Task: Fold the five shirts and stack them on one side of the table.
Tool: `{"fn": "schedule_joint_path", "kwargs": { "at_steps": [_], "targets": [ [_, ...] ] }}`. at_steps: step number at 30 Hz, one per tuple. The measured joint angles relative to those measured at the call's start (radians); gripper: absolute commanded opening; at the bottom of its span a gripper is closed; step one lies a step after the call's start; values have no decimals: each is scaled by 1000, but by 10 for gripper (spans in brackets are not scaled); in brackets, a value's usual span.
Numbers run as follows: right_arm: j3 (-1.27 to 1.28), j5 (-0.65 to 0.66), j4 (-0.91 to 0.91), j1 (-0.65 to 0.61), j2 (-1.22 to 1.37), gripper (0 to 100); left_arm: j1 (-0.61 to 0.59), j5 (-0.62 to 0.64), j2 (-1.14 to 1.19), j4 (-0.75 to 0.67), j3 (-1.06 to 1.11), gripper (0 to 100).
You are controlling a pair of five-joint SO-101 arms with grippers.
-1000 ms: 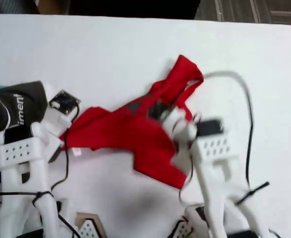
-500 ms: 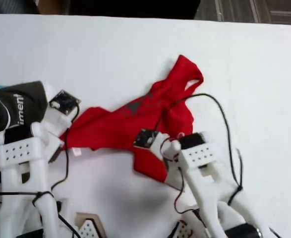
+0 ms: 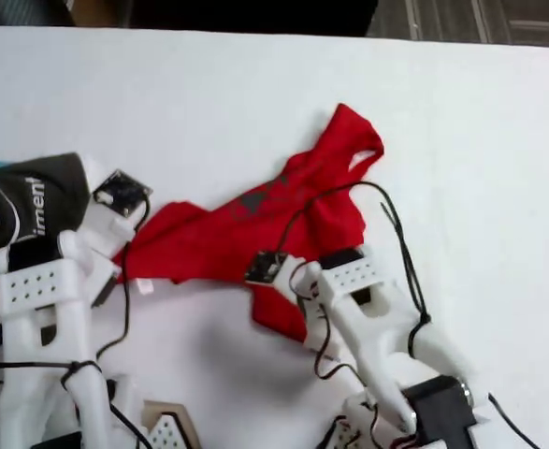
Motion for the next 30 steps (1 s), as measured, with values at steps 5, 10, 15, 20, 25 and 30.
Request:
{"fn": "schedule_joint_path", "kwargs": {
  "at_steps": [5, 10, 15, 20, 25, 30],
  "targets": [
    [-86, 0, -3, 138, 43, 19, 0, 0, 0, 0, 0, 25],
    [-224, 8, 25, 330, 66, 21, 0, 0, 0, 0, 0, 25],
    [-436, 12, 153, 396, 66, 20, 15, 0, 0, -8, 51, 25],
    [-669, 12, 262, 400, 66, 20, 89, 0, 0, -20, 107, 25],
    [-847, 12, 374, 400, 66, 20, 95, -14, 0, -26, 164, 25],
    [-841, 11, 453, 384, 66, 21, 94, -44, 0, -29, 173, 25]
  ]
}}
